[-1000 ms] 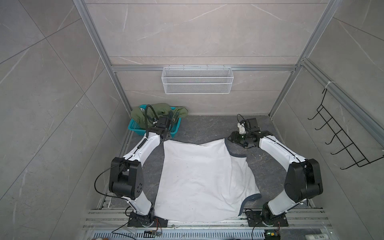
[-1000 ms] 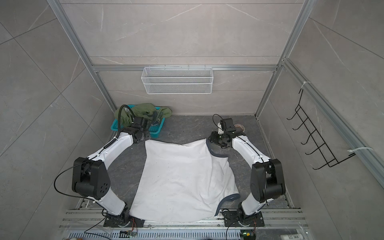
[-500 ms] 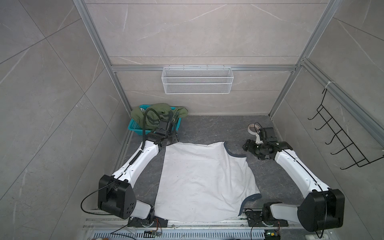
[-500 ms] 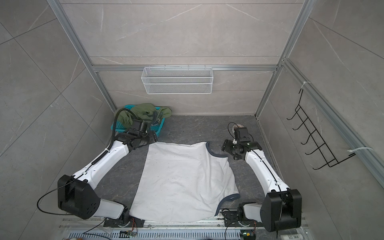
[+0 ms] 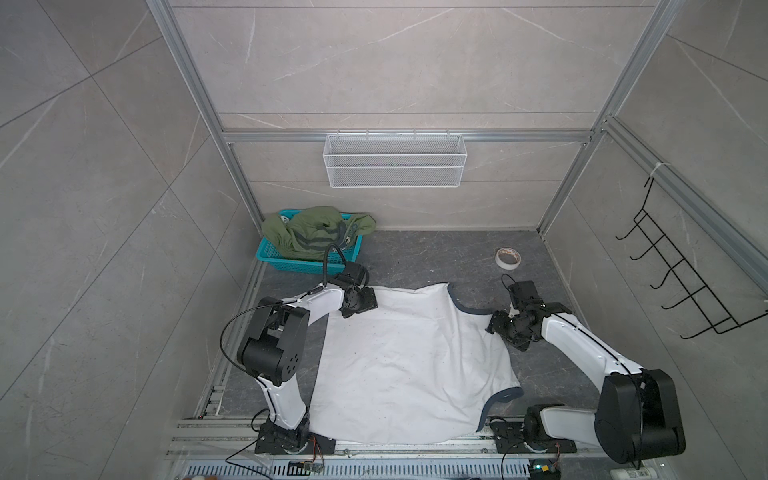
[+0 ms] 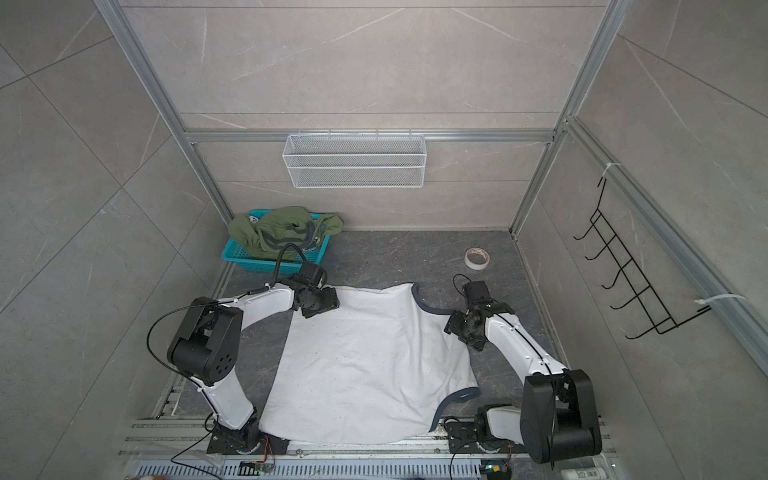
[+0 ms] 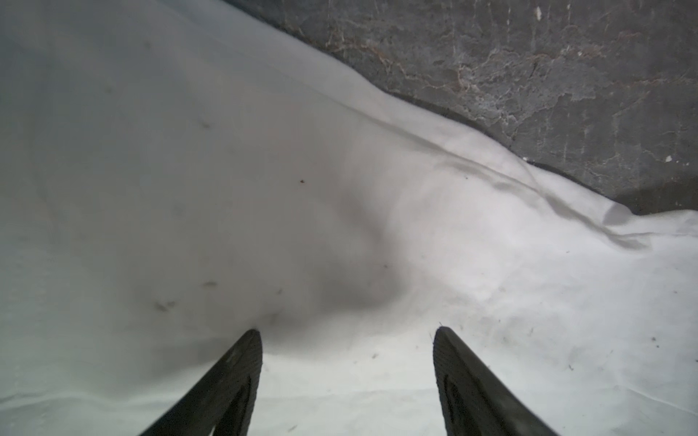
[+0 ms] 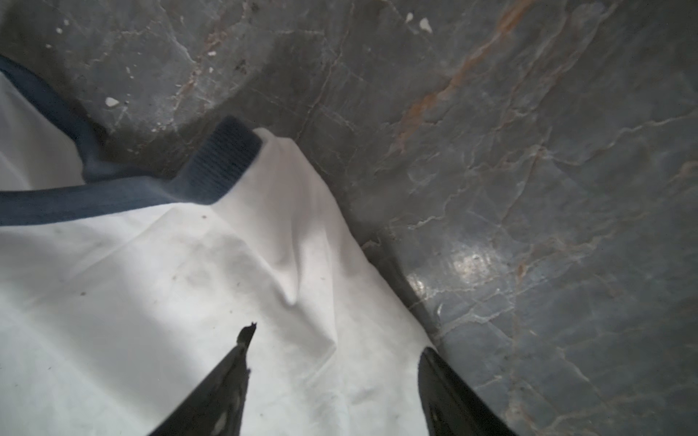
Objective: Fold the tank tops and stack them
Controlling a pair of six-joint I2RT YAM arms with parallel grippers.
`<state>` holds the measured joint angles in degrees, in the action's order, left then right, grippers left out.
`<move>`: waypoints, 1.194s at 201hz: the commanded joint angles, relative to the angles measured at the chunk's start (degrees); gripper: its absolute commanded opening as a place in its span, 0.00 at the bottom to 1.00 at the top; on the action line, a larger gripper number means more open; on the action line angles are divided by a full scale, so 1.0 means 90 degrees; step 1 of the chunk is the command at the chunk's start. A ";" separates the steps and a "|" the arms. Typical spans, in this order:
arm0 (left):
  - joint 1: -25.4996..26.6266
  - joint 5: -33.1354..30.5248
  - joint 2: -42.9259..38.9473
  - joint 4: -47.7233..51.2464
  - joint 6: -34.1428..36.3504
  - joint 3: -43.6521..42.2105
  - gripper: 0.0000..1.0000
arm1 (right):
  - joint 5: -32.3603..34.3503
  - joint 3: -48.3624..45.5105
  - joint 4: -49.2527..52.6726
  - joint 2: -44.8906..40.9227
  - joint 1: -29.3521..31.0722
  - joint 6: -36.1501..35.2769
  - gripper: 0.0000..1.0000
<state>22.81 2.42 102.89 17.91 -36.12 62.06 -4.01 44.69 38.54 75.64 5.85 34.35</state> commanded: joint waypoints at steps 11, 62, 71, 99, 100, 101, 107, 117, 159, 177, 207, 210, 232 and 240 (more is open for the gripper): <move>-0.0335 -0.0415 0.0051 -0.0241 -0.0457 -0.0522 0.75 | 0.0316 -0.0209 -0.0111 0.0312 -0.0025 0.0120 0.67; -0.0913 -0.0782 -0.0318 -0.0315 -0.0547 -0.1208 0.76 | -0.0422 -0.0371 -0.0624 0.0701 0.0083 0.0043 0.53; -0.1011 -0.0858 -0.0456 -0.0291 -0.0516 -0.1284 0.76 | -0.0524 -0.0362 -0.0685 0.0736 0.0175 0.0083 0.51; -0.1301 -0.1089 -0.0846 -0.0106 -0.0366 -0.1394 0.77 | -0.0419 -0.0280 -0.0759 0.0881 0.0544 0.0198 0.51; -0.1307 -0.1108 -0.0856 -0.0101 -0.0354 -0.1396 0.77 | -0.0417 -0.0274 -0.0758 0.0887 0.0558 0.0207 0.51; -0.1315 -0.1123 -0.0866 -0.0088 -0.0353 -0.1397 0.77 | -0.0410 -0.0266 -0.0758 0.0895 0.0569 0.0212 0.52; -0.1363 -0.1193 -0.0911 -0.0020 -0.0298 -0.1372 0.77 | -0.0386 -0.0245 -0.0756 0.0960 0.0615 0.0215 0.54; -0.1463 -0.1234 -0.0968 0.0031 -0.0231 -0.1369 0.77 | -0.0344 -0.0187 -0.0746 0.1024 0.0716 0.0211 0.59; -0.1650 -0.1057 -0.1075 0.0131 -0.0041 -0.1314 0.77 | -0.0048 -0.0019 -0.0412 0.0475 0.0757 0.0165 0.64; -0.1649 -0.1054 -0.1055 0.0144 -0.0018 -0.1300 0.78 | 0.0234 -0.0048 -0.0080 0.0258 0.0729 0.0216 0.69; -0.1655 -0.1046 -0.0976 0.0135 -0.0055 -0.1287 0.77 | 0.0275 -0.0362 0.0174 0.0119 0.0711 0.0406 0.73; -0.1655 -0.1034 -0.0974 0.0121 -0.0059 -0.1286 0.78 | 0.0260 -0.0391 0.0189 0.0094 0.0714 0.0424 0.72; -0.1655 -0.1050 -0.0985 0.0098 -0.0078 -0.1306 0.77 | 0.0069 -0.0692 0.0294 -0.0386 0.0798 0.0649 0.71; -0.1655 -0.1060 -0.0975 0.0093 -0.0072 -0.1304 0.78 | 0.0073 -0.0762 0.0426 -0.0609 0.0867 0.0775 0.71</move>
<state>8.10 -6.37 94.63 15.84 -37.34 50.63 -3.27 40.23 37.54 75.24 12.47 37.98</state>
